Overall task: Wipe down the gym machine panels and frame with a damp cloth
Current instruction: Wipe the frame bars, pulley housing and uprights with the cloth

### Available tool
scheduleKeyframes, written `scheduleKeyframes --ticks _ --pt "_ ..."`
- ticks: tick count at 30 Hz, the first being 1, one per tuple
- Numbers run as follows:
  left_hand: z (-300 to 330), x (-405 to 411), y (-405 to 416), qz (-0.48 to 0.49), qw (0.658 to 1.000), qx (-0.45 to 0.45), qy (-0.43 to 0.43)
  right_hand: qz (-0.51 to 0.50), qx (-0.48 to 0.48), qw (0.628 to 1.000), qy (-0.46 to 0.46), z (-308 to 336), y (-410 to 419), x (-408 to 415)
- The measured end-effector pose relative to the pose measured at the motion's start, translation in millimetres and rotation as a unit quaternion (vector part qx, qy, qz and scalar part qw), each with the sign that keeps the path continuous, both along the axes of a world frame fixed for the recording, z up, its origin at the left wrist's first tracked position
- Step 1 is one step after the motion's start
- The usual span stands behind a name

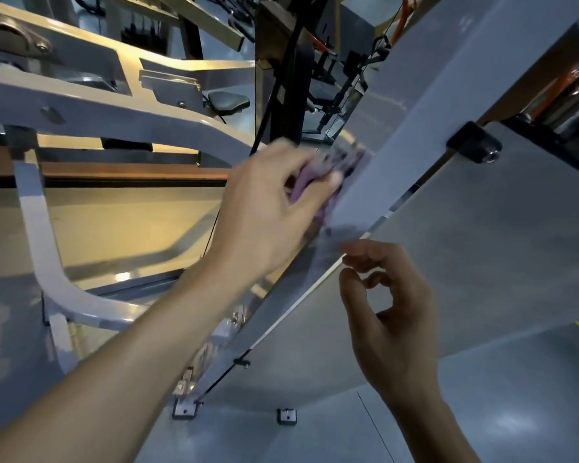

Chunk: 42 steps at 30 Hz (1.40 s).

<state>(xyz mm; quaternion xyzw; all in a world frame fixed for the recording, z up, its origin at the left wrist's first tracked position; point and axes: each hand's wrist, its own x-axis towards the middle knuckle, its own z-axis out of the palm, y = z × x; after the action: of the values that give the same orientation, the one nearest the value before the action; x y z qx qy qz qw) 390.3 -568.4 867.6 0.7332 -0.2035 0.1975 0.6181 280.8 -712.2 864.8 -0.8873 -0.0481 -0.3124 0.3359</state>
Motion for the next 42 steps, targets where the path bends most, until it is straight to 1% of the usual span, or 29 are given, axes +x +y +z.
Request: scheduleKeyframes --ticks 2,3,5,7,9,10,14,15,17,18,20,22,23,25,26,28,29,30,31,33,34,36,37,39,41,42 --pt "16.5 2.4 -1.9 -0.009 0.999 -0.025 -0.037 0.002 0.006 1.000 0.000 -2.6 -0.6 1.9" --pt "14.1 0.4 -1.9 -0.025 0.998 -0.042 -0.032 0.005 0.008 1.000 0.002 -4.3 -1.2 2.6" --pt "-11.8 -5.6 -1.4 -0.044 0.998 -0.049 0.011 0.005 0.011 1.000 0.005 -8.1 -2.1 3.8" --pt "-45.1 -10.7 -0.2 -0.028 0.998 -0.012 0.061 0.001 0.014 1.000 0.010 -11.5 -2.4 5.1" --pt "-60.7 -10.7 1.6 -0.024 0.994 -0.005 0.102 -0.001 0.009 1.000 0.018 -13.3 -1.5 7.2" --pt "-58.4 -9.2 1.6 -0.024 0.994 -0.014 0.103 -0.001 0.004 1.000 0.019 -13.7 -0.8 8.4" --pt "-20.7 -6.8 -2.6 -0.059 0.993 -0.082 0.056 0.001 0.000 1.000 0.023 -17.2 0.5 15.5" --pt "-17.7 -6.8 -3.3 -0.060 0.994 -0.085 0.042 0.000 0.000 1.000 0.027 -18.8 0.6 16.8" --pt "-34.8 -6.2 -4.6 -0.050 0.996 -0.066 0.032 -0.002 0.003 1.000 0.029 -22.1 0.6 19.1" --pt "-52.4 -5.5 -4.0 -0.038 0.997 -0.040 0.045 -0.002 0.006 1.000 0.025 -23.2 0.4 20.1" --pt "-92.3 -6.0 -0.3 -0.019 0.994 0.016 0.102 -0.001 0.008 1.000 0.020 -24.4 0.5 22.1" --pt "-115.1 -6.0 3.9 -0.036 0.986 0.030 0.157 -0.001 0.003 1.000 0.020 -23.9 0.9 23.5" --pt "-114.8 -5.1 5.0 -0.044 0.985 0.032 0.162 -0.003 0.002 1.000 0.016 -23.7 1.2 24.3" --pt "-96.4 -0.6 4.9 -0.039 0.991 0.056 0.115 -0.011 -0.003 1.000 0.009 -25.0 2.0 26.5" --pt "-81.5 1.1 4.0 -0.040 0.994 0.049 0.088 -0.016 -0.006 1.000 0.008 -26.8 2.7 27.4" --pt "-58.9 2.3 0.2 -0.055 0.997 0.000 0.060 -0.023 -0.006 1.000 0.001 -30.3 4.1 29.0" --pt "-57.6 2.1 -1.6 -0.066 0.996 -0.021 0.060 -0.026 -0.005 1.000 -0.004 -31.8 4.6 29.6" --pt "-63.4 0.9 -2.9 -0.076 0.994 -0.037 0.069 -0.027 -0.005 1.000 -0.008 -33.3 4.7 30.1" --pt "-77.5 -0.7 -3.9 -0.077 0.993 -0.033 0.081 -0.028 -0.005 1.000 -0.011 -34.5 4.9 30.5" --pt "-114.2 -6.2 -1.9 -0.051 0.991 0.019 0.123 -0.032 -0.015 0.999 -0.015 -36.2 4.6 31.3" --pt "-132.8 -8.8 0.2 -0.045 0.985 0.048 0.159 -0.034 -0.023 0.999 -0.016 -36.8 4.3 31.5" --pt "-155.2 -10.5 4.4 -0.053 0.969 0.074 0.229 -0.039 -0.036 0.998 -0.018 -37.8 4.8 31.6" --pt "-158.1 -9.2 5.3 -0.056 0.966 0.081 0.239 -0.041 -0.040 0.998 -0.019 -38.4 5.4 31.6" --pt "-142.8 -5.6 3.4 -0.064 0.974 0.059 0.209 -0.050 -0.043 0.997 -0.028 -39.6 6.8 32.1" --pt "-111.4 -3.6 -0.9 -0.094 0.982 -0.026 0.161 -0.058 -0.035 0.997 -0.037 -41.4 9.1 33.6" --pt "-96.5 -4.0 -3.3 -0.117 0.979 -0.075 0.152 -0.060 -0.030 0.997 -0.041 -42.3 9.7 34.5"
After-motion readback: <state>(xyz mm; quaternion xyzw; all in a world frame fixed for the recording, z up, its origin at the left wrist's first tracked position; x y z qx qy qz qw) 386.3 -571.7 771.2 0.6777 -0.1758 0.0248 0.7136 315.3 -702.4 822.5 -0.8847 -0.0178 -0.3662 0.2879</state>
